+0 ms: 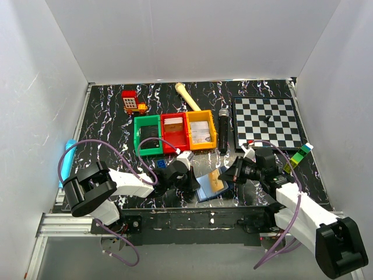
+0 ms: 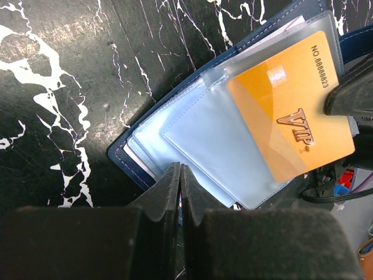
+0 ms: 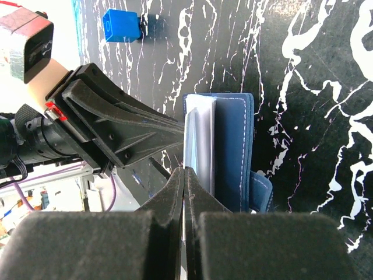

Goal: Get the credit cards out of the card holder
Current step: Remove the credit card from the card holder.

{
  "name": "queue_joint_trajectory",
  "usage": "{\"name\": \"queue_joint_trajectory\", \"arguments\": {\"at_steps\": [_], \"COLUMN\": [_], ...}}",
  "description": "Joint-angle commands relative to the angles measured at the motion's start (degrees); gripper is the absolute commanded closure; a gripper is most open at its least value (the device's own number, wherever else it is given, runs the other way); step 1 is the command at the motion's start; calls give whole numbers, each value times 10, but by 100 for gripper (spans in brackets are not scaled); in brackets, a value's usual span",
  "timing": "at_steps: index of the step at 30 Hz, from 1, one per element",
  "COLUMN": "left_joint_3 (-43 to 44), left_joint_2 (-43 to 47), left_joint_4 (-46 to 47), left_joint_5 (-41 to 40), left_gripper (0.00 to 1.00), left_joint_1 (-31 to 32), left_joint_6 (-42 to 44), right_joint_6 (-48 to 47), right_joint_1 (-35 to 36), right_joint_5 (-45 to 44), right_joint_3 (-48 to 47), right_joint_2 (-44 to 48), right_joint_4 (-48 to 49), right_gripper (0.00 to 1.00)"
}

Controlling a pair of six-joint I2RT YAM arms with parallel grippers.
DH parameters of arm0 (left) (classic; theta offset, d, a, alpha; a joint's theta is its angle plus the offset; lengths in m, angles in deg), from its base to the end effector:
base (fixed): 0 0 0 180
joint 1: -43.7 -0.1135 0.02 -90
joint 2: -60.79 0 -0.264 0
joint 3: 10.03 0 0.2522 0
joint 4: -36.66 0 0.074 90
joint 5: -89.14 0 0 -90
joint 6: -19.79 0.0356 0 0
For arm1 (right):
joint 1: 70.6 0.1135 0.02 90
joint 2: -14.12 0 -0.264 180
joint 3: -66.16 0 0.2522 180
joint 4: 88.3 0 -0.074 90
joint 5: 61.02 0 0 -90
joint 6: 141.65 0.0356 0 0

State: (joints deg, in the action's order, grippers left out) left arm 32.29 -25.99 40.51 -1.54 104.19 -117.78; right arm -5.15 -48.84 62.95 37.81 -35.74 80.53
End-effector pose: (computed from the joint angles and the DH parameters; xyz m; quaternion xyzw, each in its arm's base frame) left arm 0.1326 -0.2334 0.1291 0.0998 0.9030 -0.3350 0.2498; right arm 0.1520 0.0821 0.1670 0.0429 0.8497 0.4695 0.2359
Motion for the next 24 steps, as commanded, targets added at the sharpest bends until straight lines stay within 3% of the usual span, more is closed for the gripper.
{"name": "queue_joint_trajectory", "arguments": {"at_steps": [1, 8, 13, 24], "left_joint_3": [-17, -2, 21, 96], "left_joint_2": [-26, -19, -1, 92], "left_joint_4": [-108, -119, -134, -215], "left_joint_5": [-31, -29, -24, -41], "left_gripper": [100, 100, 71, 50], "left_joint_1": [1, 1, 1, 2], "left_joint_6": [20, 30, 41, 71], "right_joint_6": [-19, -33, -46, -74], "right_joint_1": [-4, -4, -4, -4], "right_joint_5": [0, -7, -12, -29], "right_joint_3": [-40, -61, -72, -111], "right_joint_2": [26, 45, 56, 71], "right_joint_4": [-25, -72, -94, -147], "right_gripper": [99, 99, 99, 99]}}
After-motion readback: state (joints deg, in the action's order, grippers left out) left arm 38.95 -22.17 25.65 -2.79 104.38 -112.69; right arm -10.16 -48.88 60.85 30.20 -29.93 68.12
